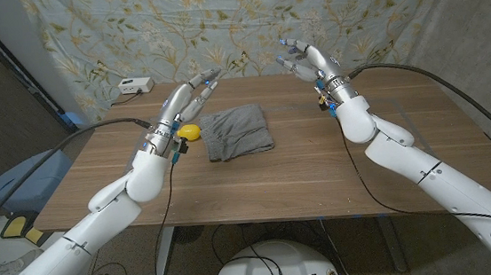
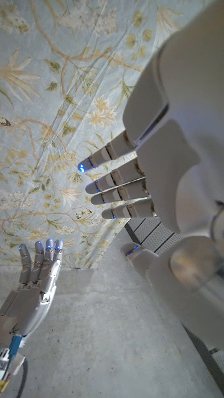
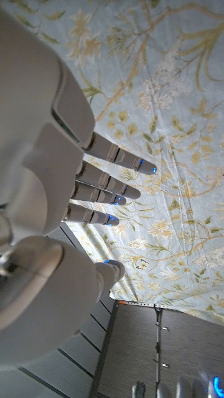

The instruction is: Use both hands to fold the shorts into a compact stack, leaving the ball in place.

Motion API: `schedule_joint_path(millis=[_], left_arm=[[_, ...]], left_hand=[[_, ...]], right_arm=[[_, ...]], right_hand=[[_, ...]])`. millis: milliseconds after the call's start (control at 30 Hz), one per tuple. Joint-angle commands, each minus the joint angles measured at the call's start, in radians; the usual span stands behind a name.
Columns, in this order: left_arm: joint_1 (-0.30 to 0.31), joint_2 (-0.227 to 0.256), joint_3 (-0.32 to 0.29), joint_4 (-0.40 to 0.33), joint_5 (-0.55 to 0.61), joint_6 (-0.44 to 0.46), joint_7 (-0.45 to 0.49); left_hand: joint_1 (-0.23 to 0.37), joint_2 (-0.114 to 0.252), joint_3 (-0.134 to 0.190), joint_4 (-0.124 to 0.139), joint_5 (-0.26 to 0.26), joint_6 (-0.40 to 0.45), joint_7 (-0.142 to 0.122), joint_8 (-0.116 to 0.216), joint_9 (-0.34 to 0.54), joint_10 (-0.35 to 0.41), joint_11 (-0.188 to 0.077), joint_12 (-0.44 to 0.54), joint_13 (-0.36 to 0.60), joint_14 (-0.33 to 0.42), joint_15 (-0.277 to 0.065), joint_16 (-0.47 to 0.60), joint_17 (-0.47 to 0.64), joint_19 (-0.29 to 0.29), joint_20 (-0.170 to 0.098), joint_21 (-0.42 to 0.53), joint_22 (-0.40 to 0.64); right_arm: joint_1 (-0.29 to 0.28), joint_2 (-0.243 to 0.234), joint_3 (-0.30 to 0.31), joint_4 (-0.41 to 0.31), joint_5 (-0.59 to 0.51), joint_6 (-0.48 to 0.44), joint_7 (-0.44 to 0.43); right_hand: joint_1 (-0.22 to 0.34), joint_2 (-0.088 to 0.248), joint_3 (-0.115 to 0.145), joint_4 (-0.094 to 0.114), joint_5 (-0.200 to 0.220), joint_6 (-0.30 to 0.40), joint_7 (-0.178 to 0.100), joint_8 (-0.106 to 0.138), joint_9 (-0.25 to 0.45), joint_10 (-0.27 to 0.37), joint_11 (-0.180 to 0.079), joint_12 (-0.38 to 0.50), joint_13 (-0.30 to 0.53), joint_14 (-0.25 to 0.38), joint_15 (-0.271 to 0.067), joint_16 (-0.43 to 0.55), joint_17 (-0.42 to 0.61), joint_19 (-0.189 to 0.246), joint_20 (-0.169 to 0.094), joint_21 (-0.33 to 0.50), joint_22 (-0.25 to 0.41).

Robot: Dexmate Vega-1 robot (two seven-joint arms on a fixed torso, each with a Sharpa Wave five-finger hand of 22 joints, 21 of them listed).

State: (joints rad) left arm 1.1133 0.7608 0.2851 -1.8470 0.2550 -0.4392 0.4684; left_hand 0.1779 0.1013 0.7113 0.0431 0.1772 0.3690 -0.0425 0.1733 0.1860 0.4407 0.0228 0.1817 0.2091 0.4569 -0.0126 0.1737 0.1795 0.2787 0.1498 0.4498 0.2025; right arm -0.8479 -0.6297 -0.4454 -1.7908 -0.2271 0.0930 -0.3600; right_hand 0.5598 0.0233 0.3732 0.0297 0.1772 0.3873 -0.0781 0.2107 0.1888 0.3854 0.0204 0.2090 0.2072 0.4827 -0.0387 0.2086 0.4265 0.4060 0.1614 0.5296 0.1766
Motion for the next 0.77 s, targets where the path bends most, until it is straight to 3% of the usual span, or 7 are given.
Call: schedule_joint_path(millis=[33, 200, 333, 500, 600, 767], left_arm=[[-0.085, -0.07, 0.028, 0.155, -0.194, -0.168, -0.133], [-0.129, -0.09, 0.044, 0.214, -0.242, -0.199, -0.201], [-0.165, -0.104, 0.054, 0.265, -0.286, -0.225, -0.252], [-0.217, -0.13, 0.078, 0.362, -0.378, -0.272, -0.337], [-0.248, -0.137, 0.093, 0.419, -0.407, -0.296, -0.387], [-0.279, -0.155, 0.104, 0.481, -0.453, -0.293, -0.432]], left_hand=[[-0.002, -0.014, -0.008, 0.0, 0.001, -0.01, 0.0, 0.001, 0.001, -0.009, 0.003, 0.004, -0.001, -0.011, 0.006, 0.006, 0.003, -0.009, 0.0, -0.006, 0.005], [-0.008, -0.016, -0.012, 0.003, 0.001, -0.014, 0.003, 0.003, 0.0, -0.01, 0.004, 0.006, -0.002, -0.013, 0.008, 0.008, 0.004, -0.011, 0.002, -0.007, 0.005], [-0.011, -0.017, -0.015, 0.005, 0.001, -0.017, 0.006, 0.003, 0.0, -0.013, 0.007, 0.006, -0.002, -0.016, 0.011, 0.009, 0.004, -0.012, 0.003, -0.007, 0.006], [-0.015, -0.017, -0.017, 0.007, 0.001, -0.018, 0.009, 0.004, 0.0, -0.013, 0.007, 0.008, -0.003, -0.016, 0.014, 0.01, 0.005, -0.014, 0.003, -0.008, 0.006], [-0.018, -0.016, -0.018, 0.008, 0.002, -0.019, 0.014, 0.005, 0.0, -0.015, 0.009, 0.008, -0.003, -0.016, 0.016, 0.011, 0.005, -0.015, 0.004, -0.008, 0.006], [-0.022, -0.015, -0.02, 0.011, 0.002, -0.02, 0.018, 0.006, 0.0, -0.018, 0.013, 0.009, -0.003, -0.017, 0.019, 0.012, 0.005, -0.016, 0.004, -0.008, 0.006]], right_arm=[[-0.039, 0.028, 0.084, 0.102, 0.435, 0.191, 0.14], [-0.047, 0.055, 0.113, 0.174, 0.584, 0.254, 0.205], [-0.068, 0.056, 0.142, 0.188, 0.642, 0.248, 0.197], [-0.117, 0.046, 0.177, 0.165, 0.634, 0.214, 0.11], [-0.164, 0.039, 0.197, 0.116, 0.594, 0.185, 0.025], [-0.227, 0.069, 0.209, 0.06, 0.543, 0.224, -0.065]], right_hand=[[-0.024, -0.005, -0.015, 0.0, -0.002, -0.007, 0.012, -0.009, 0.002, -0.007, 0.015, -0.007, 0.004, -0.038, 0.015, -0.006, -0.002, -0.009, 0.044, -0.014, 0.0], [-0.041, -0.012, -0.026, 0.001, -0.002, -0.005, 0.034, -0.009, 0.002, -0.006, 0.03, -0.007, 0.005, -0.046, 0.023, -0.004, -0.004, -0.015, 0.051, -0.024, -0.001], [-0.053, -0.018, -0.035, 0.0, -0.002, 0.005, 0.047, -0.006, 0.002, 0.009, 0.046, -0.001, 0.005, -0.043, 0.039, 0.002, -0.006, -0.017, 0.051, -0.032, -0.001], [-0.059, -0.019, -0.041, -0.008, 0.001, 0.042, 0.07, 0.004, 0.003, 0.038, 0.075, 0.008, 0.006, -0.04, 0.048, 0.01, -0.01, -0.01, 0.051, -0.041, -0.001], [-0.062, -0.019, -0.044, -0.009, 0.001, 0.044, 0.078, 0.004, 0.002, 0.04, 0.082, 0.009, 0.006, -0.043, 0.055, 0.01, -0.011, -0.012, 0.051, -0.045, -0.001], [-0.063, -0.017, -0.045, -0.013, 0.003, 0.046, 0.079, 0.002, 0.002, 0.033, 0.075, 0.005, 0.006, -0.05, 0.058, 0.01, -0.012, -0.026, 0.053, -0.056, -0.001]])
